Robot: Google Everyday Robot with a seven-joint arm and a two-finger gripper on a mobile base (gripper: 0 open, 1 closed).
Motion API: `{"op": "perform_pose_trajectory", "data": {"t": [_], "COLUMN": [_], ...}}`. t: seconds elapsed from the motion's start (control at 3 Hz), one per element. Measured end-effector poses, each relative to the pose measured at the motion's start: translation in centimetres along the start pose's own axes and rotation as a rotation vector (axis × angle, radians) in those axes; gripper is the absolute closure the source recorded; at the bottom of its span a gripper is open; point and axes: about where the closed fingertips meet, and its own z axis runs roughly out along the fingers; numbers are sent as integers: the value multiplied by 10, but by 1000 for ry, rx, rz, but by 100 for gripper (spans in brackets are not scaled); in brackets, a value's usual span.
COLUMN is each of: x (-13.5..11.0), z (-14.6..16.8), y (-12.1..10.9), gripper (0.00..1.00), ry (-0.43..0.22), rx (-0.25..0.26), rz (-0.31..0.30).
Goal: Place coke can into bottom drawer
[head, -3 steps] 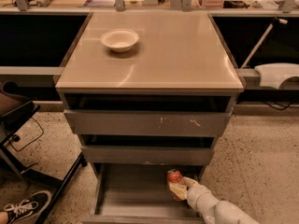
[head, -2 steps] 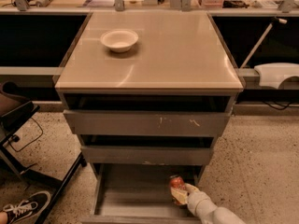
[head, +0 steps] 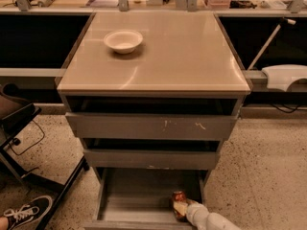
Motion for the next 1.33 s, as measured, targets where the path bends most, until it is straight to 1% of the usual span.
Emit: {"op": "perform_pose_trajectory", "data": {"t": [0.33, 0.67, 1.33], "x": [-1, -1, -1], "z": [5, 5, 5], "y": [4, 4, 4], "gripper": [100, 81, 35], "ry": [5, 5, 5], "rx": [-6, -6, -6], "rz": [-11, -11, -11]}}
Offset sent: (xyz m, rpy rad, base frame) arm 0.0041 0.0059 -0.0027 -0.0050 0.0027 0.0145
